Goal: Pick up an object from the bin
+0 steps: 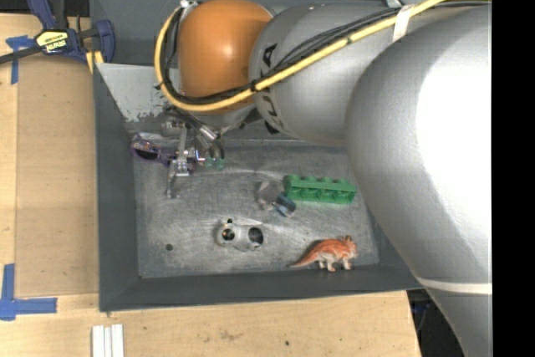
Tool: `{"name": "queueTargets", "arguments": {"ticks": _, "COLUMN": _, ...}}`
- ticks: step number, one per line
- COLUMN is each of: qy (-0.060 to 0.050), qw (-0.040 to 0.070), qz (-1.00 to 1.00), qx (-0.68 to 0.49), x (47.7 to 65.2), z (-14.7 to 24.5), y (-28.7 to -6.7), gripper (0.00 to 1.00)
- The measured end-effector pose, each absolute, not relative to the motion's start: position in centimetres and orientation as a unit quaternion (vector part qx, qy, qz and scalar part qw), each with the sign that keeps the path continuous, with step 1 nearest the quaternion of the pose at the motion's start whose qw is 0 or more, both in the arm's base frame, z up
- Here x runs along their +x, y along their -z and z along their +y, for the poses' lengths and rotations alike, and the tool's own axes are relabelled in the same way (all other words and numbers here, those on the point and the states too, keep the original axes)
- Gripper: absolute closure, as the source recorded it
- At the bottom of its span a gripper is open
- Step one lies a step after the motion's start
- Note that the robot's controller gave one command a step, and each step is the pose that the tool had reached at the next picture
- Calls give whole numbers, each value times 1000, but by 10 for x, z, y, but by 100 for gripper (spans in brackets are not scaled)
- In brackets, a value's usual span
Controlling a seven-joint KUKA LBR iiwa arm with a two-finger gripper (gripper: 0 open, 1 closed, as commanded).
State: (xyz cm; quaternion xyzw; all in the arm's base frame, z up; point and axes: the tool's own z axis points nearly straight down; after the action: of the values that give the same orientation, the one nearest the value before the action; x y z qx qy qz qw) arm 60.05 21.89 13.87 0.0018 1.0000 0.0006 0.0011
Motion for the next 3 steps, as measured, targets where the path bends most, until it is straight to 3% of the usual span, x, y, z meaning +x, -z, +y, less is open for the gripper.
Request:
{"name": "queueTargets", "arguments": {"ticks": 1, "qy": -1, "qw": 1, "qz": 1000, "qx": 2, "x": 601, "z": 219, "y": -139, "gripper": 0}}
{"name": "queueTargets", "arguments": {"ticks": 2, "qy": -2, "qw": 4, "qz": 999, "qx": 49, "x": 612, "z": 216, "y": -119, "gripper": 0}}
{"name": "queueTargets", "arguments": {"ticks": 3, "qy": -2, "qw": 6, "qz": 988, "qx": 153, "x": 625, "z": 218, "y": -76, "gripper": 100}}
